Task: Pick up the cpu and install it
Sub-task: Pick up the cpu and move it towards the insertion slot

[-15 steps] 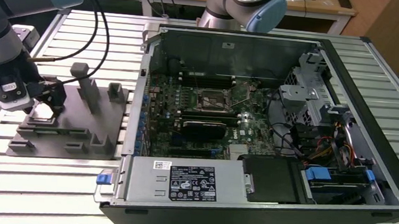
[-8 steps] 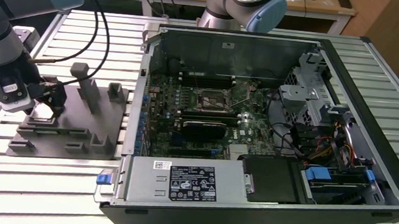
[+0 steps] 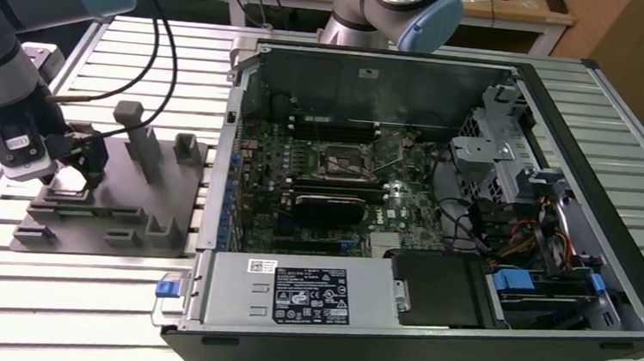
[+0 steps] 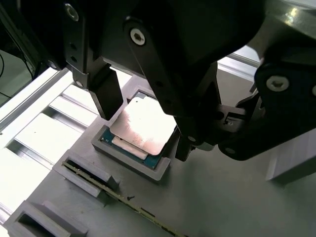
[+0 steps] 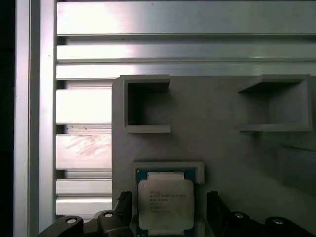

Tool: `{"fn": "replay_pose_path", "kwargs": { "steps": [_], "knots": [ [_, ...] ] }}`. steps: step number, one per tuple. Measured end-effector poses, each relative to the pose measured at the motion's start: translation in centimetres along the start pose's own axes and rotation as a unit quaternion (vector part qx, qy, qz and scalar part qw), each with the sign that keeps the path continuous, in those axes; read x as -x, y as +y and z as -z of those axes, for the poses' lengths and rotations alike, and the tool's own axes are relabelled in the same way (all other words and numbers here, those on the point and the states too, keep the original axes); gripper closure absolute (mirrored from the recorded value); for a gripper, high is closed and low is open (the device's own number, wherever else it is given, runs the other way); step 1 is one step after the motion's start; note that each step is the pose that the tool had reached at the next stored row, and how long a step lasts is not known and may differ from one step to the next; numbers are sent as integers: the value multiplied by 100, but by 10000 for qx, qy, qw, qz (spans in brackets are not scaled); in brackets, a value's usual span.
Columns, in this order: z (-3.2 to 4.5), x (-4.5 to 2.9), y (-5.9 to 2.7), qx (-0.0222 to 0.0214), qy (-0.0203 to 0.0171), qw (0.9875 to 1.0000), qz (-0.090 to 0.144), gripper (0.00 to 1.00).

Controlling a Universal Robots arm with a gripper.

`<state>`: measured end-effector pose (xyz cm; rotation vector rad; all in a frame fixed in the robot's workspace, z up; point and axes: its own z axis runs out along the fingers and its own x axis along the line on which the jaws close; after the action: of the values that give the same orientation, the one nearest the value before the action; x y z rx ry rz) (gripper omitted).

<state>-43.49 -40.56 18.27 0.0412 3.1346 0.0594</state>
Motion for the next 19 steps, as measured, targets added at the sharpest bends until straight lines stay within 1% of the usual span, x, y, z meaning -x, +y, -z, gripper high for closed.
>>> {"fn": "replay_pose_path", "kwargs": {
  "steps": [2, 13, 19],
  "knots": [
    [-13, 0, 0, 0, 0, 10000, 0, 29],
    [-17, -2, 0, 0, 0, 10000, -6, 29],
    [-16, -13, 1, -1, -5, 9999, -144, 29]
  ]
}}
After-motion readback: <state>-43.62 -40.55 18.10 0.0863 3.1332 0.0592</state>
